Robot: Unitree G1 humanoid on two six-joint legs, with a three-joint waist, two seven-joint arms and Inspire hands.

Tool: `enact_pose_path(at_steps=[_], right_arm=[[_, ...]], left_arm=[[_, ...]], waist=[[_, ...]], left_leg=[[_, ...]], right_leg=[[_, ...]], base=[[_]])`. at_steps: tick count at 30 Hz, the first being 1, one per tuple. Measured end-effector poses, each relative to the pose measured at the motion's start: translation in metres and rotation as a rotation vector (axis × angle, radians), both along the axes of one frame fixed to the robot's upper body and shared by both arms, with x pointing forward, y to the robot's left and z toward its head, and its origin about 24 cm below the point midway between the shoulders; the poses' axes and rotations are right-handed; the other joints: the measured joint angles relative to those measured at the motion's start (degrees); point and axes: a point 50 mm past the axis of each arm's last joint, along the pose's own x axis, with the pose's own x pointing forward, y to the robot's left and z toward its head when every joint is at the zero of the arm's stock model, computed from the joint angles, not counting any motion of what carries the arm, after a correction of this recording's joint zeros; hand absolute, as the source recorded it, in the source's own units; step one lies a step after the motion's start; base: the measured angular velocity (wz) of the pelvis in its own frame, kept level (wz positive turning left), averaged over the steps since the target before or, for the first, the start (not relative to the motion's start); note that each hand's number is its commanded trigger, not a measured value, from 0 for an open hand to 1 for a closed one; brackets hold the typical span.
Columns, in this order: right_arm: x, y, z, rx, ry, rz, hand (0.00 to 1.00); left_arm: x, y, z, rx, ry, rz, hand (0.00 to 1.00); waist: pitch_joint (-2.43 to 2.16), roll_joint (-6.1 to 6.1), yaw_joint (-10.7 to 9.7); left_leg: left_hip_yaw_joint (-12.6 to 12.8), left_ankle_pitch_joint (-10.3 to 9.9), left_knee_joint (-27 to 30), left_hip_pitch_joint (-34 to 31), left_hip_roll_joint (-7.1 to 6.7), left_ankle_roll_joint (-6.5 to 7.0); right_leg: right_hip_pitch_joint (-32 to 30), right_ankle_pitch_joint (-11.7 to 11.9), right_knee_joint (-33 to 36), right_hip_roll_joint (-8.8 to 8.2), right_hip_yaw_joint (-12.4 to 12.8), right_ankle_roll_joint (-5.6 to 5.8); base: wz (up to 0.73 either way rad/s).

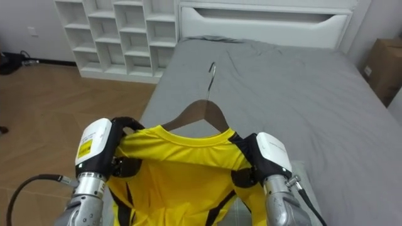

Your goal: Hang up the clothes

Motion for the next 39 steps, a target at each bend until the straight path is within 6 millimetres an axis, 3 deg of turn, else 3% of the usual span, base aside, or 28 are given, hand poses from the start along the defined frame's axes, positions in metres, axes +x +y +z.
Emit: enact_pose_path(at_steps=[12,21,39], right_arm=[[0.0,-0.0048,0.0004,-0.035,0.012,0.013,1.0],[0.0,-0.005,0.0004,-0.045,0.012,0.017,1.0],[0.0004,-0.0071,0.0012,-0.034,0.011,0.005,1.0]], left_arm=[[0.0002,-0.0013,-0.0013,-0.035,0.03,-0.023,0.0],[0.0004,0.0008,-0.0021,-0.022,0.053,-0.037,0.0],[0.0001,0.0022,-0.0045,-0.022,0.064,-0.031,0.0]], waist=[[-0.01,-0.16,-0.22],[0.01,-0.97,-0.05],[-0.03,-0.32,-0.06]], left_leg=[[0.38,0.0,-0.35,0.39,0.12,0.0],[0.38,0.0,-0.16,0.35,0.07,0.01],[0.85,-0.01,-0.13,0.2,0.16,0.02]], right_leg=[[0.02,0.0,-0.01,-0.04,0.26,0.0],[0.18,-0.04,-0.06,-0.05,0.23,0.05],[-0.1,-0.09,-0.08,-0.04,0.49,0.13]], base=[[0.0],[0.0],[0.0]])
